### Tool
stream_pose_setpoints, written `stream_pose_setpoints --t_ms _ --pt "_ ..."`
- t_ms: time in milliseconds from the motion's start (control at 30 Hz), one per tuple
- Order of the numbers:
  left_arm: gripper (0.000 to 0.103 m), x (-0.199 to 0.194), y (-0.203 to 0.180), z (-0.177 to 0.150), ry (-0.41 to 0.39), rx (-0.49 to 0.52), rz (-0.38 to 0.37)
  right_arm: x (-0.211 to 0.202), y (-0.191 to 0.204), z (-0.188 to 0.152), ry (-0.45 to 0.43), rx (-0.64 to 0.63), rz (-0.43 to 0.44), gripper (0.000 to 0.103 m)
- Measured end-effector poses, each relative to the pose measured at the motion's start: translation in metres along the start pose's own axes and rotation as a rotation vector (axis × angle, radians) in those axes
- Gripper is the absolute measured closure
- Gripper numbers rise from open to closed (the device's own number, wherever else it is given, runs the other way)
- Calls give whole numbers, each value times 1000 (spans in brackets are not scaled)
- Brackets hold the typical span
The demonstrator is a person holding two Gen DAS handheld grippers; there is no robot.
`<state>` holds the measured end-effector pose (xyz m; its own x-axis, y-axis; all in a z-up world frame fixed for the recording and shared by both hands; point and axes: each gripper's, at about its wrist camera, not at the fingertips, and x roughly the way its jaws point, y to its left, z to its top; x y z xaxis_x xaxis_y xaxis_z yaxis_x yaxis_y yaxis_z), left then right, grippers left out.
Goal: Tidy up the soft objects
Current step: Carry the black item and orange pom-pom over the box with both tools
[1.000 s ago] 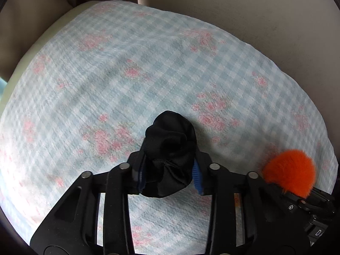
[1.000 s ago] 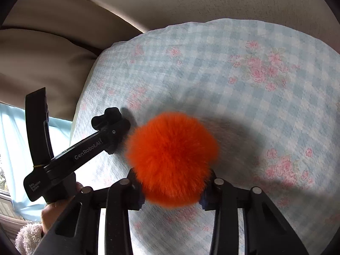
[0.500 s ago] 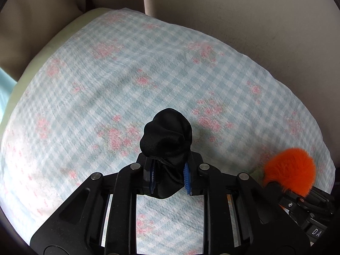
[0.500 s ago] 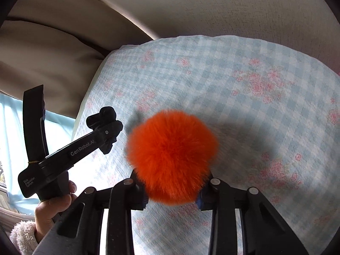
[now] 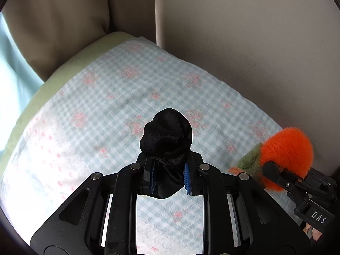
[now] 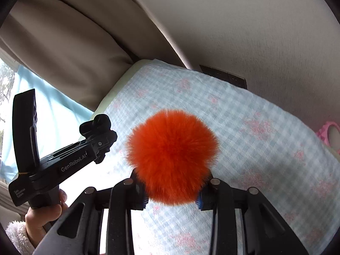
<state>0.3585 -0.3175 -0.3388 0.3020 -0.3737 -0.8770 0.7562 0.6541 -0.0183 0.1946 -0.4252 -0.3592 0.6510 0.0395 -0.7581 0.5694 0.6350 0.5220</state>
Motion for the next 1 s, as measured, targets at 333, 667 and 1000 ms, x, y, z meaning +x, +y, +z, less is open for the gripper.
stream_pose_setpoints --t_ms 333,667,1000 --pt "85 -163 24 -49 -115 -165 44 -114 92 -13 -28 -231 39 73" --pt "85 -314 48 -166 -237 -361 135 -199 196 -81 -5 -487 142 73" --pt "85 -397 92 -290 -260 -500 254 -209 275 -195 132 -675 262 73"
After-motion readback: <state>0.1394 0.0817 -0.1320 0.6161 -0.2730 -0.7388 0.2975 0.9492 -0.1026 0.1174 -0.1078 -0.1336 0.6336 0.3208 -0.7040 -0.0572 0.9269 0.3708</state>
